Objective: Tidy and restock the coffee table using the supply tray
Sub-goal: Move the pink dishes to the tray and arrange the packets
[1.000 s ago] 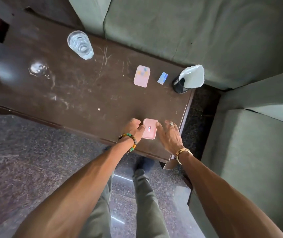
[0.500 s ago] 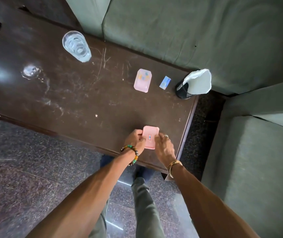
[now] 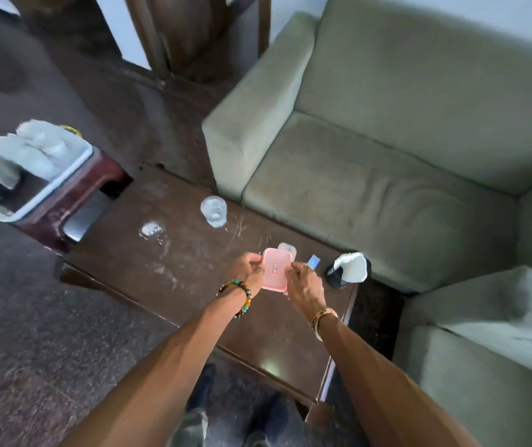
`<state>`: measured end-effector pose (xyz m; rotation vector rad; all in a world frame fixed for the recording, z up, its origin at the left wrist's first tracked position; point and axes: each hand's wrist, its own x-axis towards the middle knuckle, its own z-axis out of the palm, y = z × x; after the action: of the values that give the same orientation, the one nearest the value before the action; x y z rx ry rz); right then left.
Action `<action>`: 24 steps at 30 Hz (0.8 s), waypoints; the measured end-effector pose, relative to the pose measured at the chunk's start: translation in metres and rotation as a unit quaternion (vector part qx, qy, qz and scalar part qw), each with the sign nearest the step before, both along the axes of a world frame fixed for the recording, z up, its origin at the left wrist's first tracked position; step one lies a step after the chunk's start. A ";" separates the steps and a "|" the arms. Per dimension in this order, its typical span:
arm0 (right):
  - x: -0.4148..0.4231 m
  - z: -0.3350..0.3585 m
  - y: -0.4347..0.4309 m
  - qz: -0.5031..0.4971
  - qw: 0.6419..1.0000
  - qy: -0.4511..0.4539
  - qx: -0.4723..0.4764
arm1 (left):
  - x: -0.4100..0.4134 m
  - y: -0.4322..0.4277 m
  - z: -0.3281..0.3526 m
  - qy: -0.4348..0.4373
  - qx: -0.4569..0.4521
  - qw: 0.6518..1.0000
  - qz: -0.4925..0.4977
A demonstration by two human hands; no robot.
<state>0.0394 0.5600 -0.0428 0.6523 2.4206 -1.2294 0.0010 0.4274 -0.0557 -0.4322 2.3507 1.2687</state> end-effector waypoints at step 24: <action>-0.034 0.138 -0.404 0.293 0.953 0.075 0.006 | 0.038 -0.415 0.127 0.051 0.101 0.934 0.338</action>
<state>0.0057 0.1558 0.0950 -0.1718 2.4701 -1.0323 0.0391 0.0124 0.0716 -1.2005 2.1861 1.8459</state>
